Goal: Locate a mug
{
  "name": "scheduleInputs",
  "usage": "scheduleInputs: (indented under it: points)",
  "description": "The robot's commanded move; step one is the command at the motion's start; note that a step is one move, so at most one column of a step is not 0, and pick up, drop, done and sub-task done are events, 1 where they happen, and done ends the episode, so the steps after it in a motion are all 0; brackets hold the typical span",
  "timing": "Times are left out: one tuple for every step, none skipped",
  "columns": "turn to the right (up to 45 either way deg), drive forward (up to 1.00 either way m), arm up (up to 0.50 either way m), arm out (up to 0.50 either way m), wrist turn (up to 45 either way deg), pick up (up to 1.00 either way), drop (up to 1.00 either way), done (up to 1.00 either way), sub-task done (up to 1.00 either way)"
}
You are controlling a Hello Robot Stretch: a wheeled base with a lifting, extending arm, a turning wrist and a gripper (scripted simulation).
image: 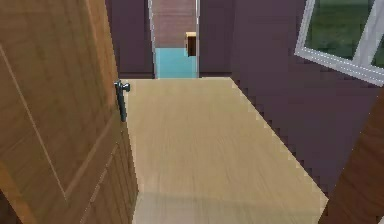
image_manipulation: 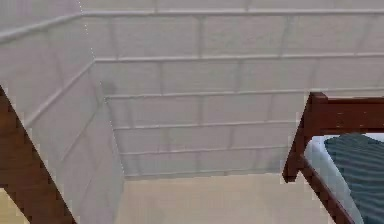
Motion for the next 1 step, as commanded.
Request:
scheduleInputs:
  points:
    - [0.0,1.00,0.00,0.00,0.0,0.00,0.00,0.00,0.00]
